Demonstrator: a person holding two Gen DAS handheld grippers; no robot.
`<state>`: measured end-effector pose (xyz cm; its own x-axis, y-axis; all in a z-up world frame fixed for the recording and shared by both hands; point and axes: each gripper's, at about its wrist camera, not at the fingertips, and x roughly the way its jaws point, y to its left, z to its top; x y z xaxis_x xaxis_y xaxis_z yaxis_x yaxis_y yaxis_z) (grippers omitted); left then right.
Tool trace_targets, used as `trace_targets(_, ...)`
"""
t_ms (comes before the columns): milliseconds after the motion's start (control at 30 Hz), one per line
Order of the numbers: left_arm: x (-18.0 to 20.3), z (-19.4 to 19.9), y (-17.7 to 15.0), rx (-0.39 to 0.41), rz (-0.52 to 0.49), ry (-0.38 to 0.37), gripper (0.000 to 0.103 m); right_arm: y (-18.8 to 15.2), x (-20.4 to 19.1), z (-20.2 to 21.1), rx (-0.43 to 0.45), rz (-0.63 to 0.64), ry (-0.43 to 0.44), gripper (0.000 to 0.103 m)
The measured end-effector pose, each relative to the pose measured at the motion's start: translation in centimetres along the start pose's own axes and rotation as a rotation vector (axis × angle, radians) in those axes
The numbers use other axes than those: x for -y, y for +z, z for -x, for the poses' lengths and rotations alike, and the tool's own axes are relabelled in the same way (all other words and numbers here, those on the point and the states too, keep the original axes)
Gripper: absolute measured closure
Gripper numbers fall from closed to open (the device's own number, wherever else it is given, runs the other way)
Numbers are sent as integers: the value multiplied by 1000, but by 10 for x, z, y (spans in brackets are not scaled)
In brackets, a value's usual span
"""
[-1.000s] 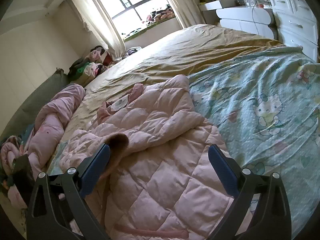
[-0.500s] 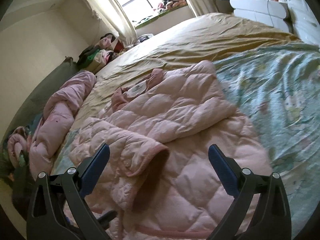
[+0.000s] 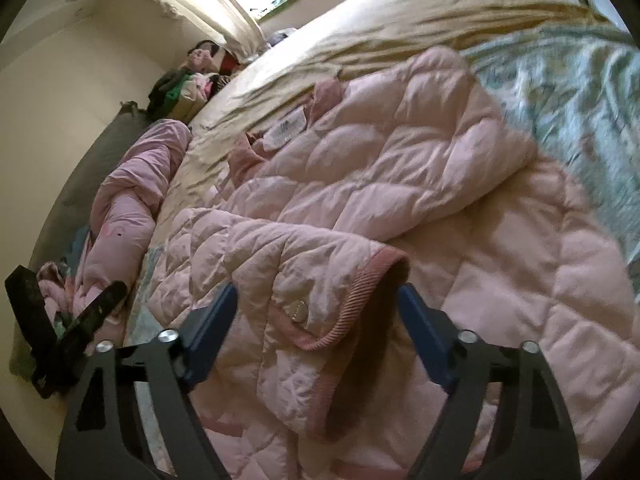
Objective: Fold large clothes
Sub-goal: 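Grasp the jacket's folded hem edge with the right tool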
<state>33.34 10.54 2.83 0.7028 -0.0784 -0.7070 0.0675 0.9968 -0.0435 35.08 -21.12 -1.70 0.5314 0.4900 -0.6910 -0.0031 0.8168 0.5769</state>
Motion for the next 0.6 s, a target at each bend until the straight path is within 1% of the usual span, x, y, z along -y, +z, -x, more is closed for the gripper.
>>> trace_targets(100, -26, -3, 0, 13, 53, -5, 9, 1, 1, -10, -5, -27, -18, 39)
trace_targets(167, -44, -3, -2, 24, 90, 7, 9, 2, 5, -18, -16, -51, -8, 53)
trace_targets(200, -52, -3, -2, 30, 105, 9, 9, 2, 9, -23, -23, -70, -2, 56)
trace_targets(233, -64, -2, -3, 39, 133, 15, 9, 2, 12, -28, -27, -84, 8, 64)
trace_targets(267, -70, -1, -4, 43, 148, 17, 9, 1, 12, -31, -26, -91, 20, 68)
trace_targets(300, -80, -1, -5, 48, 172, 15, 9, 1, 12, -34, -22, -92, 24, 69)
trace_targets(333, -89, -1, -5, 52, 189, 13, 9, 1, 9, -35, -17, -77, 17, 78)
trace_targets(367, -98, -1, -4, 56, 203, 18, 9, 3, 7, -35, -10, -57, 14, 95)
trace_targets(433, -111, -3, -2, 54, 236, 26, 9, 12, -6, -28, 21, 12, 23, 97)
trace_targets(467, -117, -3, -1, 58, 256, 17, 9, 17, -13, -23, 39, 48, 24, 97)
trace_targets(600, -128, -5, 3, 84, 289, -2, 9, 52, -67, 12, 158, 260, 18, 98)
